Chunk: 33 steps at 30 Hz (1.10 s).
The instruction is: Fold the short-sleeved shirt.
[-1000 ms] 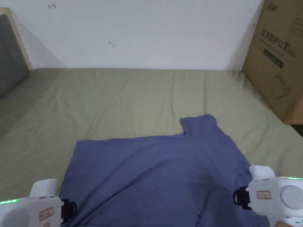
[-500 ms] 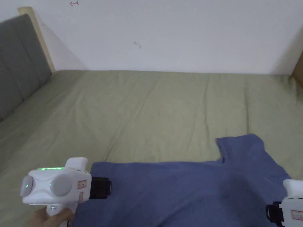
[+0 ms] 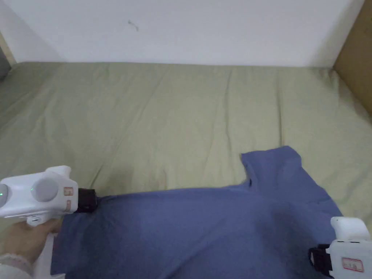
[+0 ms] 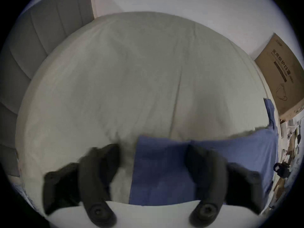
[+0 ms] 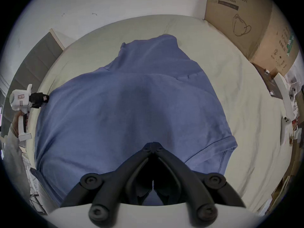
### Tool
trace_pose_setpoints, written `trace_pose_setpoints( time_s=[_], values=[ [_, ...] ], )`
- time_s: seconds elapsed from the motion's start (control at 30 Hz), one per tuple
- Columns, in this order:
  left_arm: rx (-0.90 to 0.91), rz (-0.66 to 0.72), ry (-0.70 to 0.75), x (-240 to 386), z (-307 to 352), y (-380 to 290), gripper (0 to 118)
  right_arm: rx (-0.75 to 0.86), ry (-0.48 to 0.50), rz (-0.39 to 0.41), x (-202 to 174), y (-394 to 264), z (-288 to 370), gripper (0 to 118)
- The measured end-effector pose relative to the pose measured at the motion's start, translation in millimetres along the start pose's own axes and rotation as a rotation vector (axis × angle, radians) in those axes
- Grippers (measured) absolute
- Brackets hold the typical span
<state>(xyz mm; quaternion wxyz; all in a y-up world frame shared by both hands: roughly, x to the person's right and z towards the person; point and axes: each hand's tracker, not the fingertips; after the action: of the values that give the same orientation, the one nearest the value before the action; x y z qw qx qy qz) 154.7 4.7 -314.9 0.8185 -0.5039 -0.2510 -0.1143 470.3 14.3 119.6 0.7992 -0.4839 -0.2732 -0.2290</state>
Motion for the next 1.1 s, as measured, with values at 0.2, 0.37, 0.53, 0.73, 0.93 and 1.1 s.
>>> trace_pose_setpoints(
  time_s=[0.2, 0.37, 0.53, 0.73, 0.93, 1.1],
  values=[
    [0.012, -0.264, 0.097, 27, 8, -5, 2, 0.002, 0.009, -0.023, 8, 3, 3, 0],
    [0.013, -0.184, 0.01, 24, 19, -5, 2, 0.048, 0.069, -0.027, 29, 36, 11, 52],
    [0.038, -0.152, -0.019, 10, 34, 5, 2, 0.06, 0.032, -0.01, 50, 108, -11, 105],
    [0.03, -0.121, -0.047, 1, 36, 5, 2, -0.044, -0.03, -0.004, 59, 152, -63, 99],
    [0.017, -0.14, -0.046, 8, 35, 3, 2, -0.082, -0.086, 0.032, 57, 149, -87, 74],
    [0.019, -0.117, -0.065, 2, 34, 5, 2, -0.064, -0.066, 0.071, 41, 144, -68, 4]
  ],
)
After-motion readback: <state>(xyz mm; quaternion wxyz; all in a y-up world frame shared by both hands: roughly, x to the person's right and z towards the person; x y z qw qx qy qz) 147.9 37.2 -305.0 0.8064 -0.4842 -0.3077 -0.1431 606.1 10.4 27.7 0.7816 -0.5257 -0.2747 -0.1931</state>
